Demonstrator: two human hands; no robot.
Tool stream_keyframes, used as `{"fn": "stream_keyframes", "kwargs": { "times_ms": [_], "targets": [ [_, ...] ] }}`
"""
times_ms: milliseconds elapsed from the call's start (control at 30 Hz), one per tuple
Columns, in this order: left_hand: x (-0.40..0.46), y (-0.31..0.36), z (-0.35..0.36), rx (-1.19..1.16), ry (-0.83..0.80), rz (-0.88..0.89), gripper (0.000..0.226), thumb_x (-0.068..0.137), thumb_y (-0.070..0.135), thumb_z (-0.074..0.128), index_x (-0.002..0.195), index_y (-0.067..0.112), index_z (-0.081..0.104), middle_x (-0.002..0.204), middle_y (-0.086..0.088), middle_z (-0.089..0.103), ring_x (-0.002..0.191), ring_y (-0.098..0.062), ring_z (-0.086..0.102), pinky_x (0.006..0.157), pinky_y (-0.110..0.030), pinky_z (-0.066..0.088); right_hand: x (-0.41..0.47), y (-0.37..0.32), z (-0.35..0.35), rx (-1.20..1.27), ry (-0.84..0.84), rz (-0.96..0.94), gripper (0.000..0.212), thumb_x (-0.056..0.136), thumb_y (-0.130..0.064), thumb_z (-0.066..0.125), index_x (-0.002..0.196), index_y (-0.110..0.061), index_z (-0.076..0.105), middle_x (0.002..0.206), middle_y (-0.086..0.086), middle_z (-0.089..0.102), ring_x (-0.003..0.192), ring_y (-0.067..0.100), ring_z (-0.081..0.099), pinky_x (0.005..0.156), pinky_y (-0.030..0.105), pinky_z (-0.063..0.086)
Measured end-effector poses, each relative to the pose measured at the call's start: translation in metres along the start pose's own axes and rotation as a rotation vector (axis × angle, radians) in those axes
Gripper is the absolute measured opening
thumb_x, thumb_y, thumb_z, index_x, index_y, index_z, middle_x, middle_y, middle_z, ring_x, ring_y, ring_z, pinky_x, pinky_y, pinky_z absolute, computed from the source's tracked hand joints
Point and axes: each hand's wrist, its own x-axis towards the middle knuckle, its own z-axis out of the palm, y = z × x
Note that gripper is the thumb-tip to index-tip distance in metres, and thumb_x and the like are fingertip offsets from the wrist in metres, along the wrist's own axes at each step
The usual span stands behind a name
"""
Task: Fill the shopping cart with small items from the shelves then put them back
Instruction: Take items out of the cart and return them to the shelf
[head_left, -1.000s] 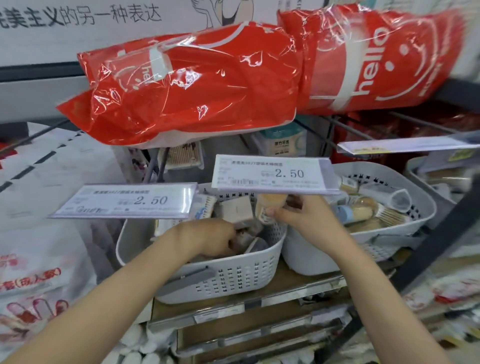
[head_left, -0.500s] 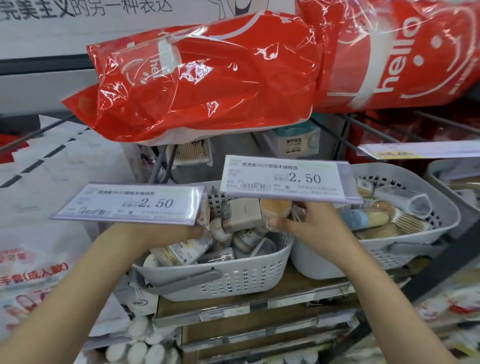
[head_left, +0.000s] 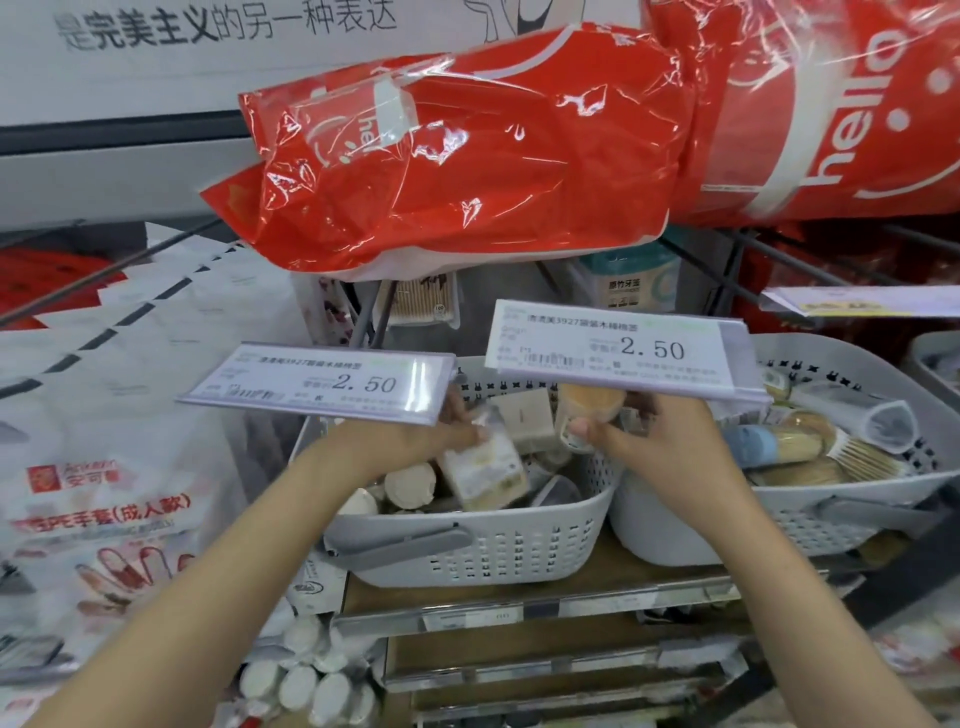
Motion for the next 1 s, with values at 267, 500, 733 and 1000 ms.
{"fn": "stream_keyframes", "kwargs": {
  "times_ms": [267,500,733,1000],
  "targets": [
    [-0.019,-0.005,-0.013,-0.175,-0.086,0.06,0.024,0.088,0.036,0.064,0.098,0.015,0.064,0.093,-0.002,0.067,0.084,-0.011,0.064,0.077,-0.023,0.053,0.003,0.004,0.003,-0.096,-0.101,0.014,0.056,0.074,-0.021,0.08,0.123,-0.031,0.054,0.117,-0.02,0.06,0.105,-0.007,0.055,0.08,0.003,0.04],
    [-0.047,-0.023,-0.027,0.229,-0.399,0.021,0.02,0.088,0.013,0.061,0.103,0.021,0.073,0.09,0.018,0.063,0.082,0.006,0.056,0.079,-0.007,0.043,0.006,-0.01,0.021,0.0,-0.235,-0.027,0.055,0.074,-0.024,0.08,0.114,-0.047,0.05,0.114,-0.033,0.055,0.108,-0.016,0.05,0.085,0.001,0.039],
    [-0.046,-0.042,-0.03,-0.019,-0.201,-0.091,0.014,0.083,0.006,0.067,0.09,0.019,0.067,0.088,0.004,0.067,0.097,-0.019,0.064,0.09,-0.034,0.051,0.018,-0.005,0.043,-0.154,-0.392,-0.053,0.041,0.071,-0.043,0.079,0.106,-0.037,0.059,0.103,-0.02,0.062,0.098,-0.001,0.059,0.088,0.026,0.049],
    [-0.045,-0.015,-0.025,0.53,-0.427,-0.211,0.022,0.089,0.03,0.059,0.109,0.021,0.062,0.088,0.008,0.058,0.076,-0.009,0.053,0.056,-0.017,0.039,0.019,-0.004,0.041,-0.223,-0.504,-0.021,0.043,0.068,-0.043,0.08,0.101,-0.029,0.057,0.098,-0.014,0.063,0.091,0.003,0.06,0.083,0.029,0.052]
  ]
}}
